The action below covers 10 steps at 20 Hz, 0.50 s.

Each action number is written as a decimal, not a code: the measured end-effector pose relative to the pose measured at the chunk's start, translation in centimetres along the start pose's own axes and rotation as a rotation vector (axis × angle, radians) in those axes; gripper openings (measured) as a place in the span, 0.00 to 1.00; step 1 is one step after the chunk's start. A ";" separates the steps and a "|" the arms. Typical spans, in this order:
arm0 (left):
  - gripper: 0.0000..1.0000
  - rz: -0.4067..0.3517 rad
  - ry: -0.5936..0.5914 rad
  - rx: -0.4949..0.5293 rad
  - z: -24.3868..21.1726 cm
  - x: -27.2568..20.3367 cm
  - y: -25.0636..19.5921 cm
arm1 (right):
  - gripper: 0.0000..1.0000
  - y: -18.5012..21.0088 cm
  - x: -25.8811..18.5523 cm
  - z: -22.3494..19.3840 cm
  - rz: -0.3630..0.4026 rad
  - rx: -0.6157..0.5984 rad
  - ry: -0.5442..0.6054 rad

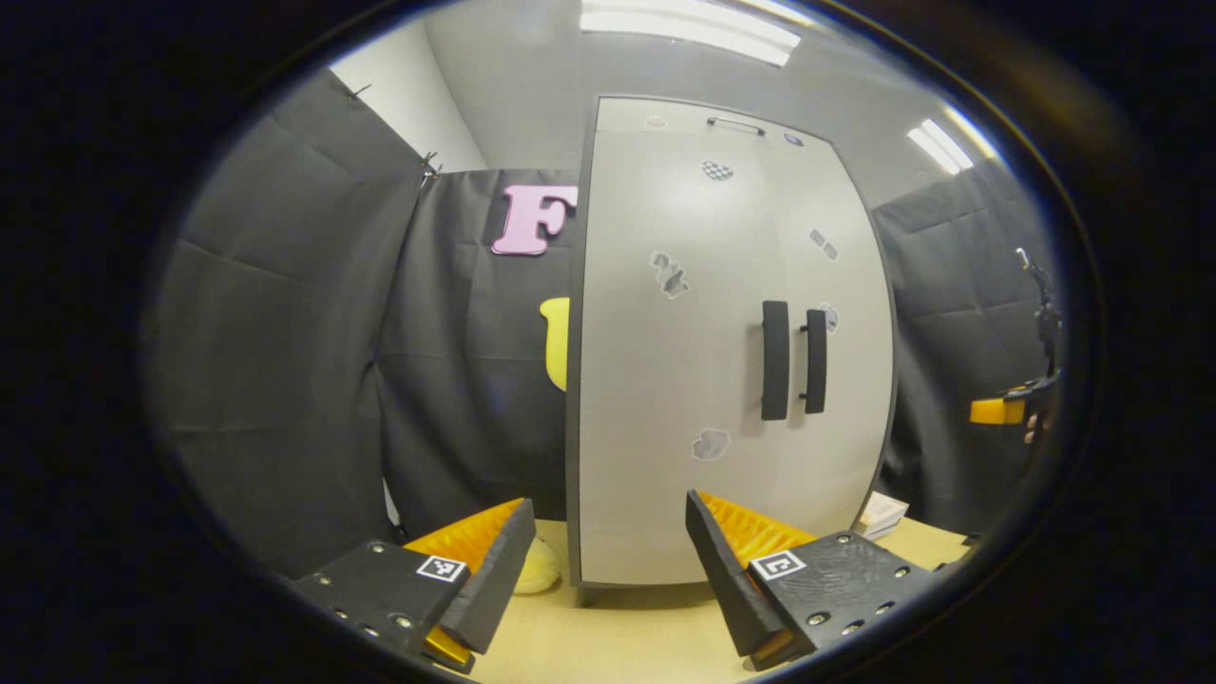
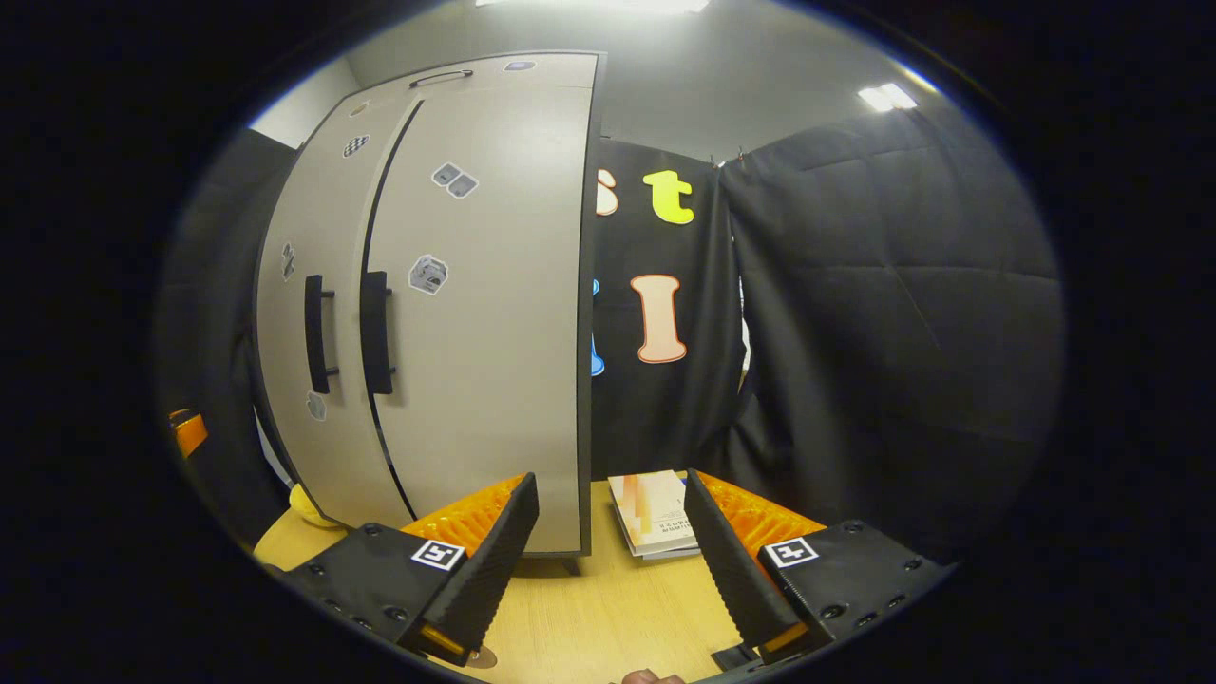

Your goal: Grasp the bottle in the cabinet with the left hand and place it on the coaster, then close the right door with the right hand and the left door with the left hand.

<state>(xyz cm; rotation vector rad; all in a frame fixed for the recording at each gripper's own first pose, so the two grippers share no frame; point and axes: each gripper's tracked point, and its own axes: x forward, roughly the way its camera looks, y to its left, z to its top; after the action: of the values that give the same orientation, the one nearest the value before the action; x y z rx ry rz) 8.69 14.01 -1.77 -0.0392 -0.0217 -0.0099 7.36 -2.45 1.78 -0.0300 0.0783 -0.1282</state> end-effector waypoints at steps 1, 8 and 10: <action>0.93 0.004 -0.002 -0.001 0.1 0.0 -0.1 | 0.98 -0.1 0.2 0.1 -0.002 -0.003 0.002; 0.93 0.076 0.002 0.044 2.7 -1.0 -0.4 | 0.99 -1.9 4.3 -0.9 0.052 0.033 -0.001; 0.92 0.137 0.003 0.074 3.9 -1.3 -1.5 | 0.99 -3.6 6.2 -1.4 0.085 0.030 0.003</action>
<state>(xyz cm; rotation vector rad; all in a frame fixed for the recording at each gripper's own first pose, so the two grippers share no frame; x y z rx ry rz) 7.30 12.69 2.11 0.0335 -0.0159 0.1276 12.93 -6.88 0.02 0.0040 0.0805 -0.0444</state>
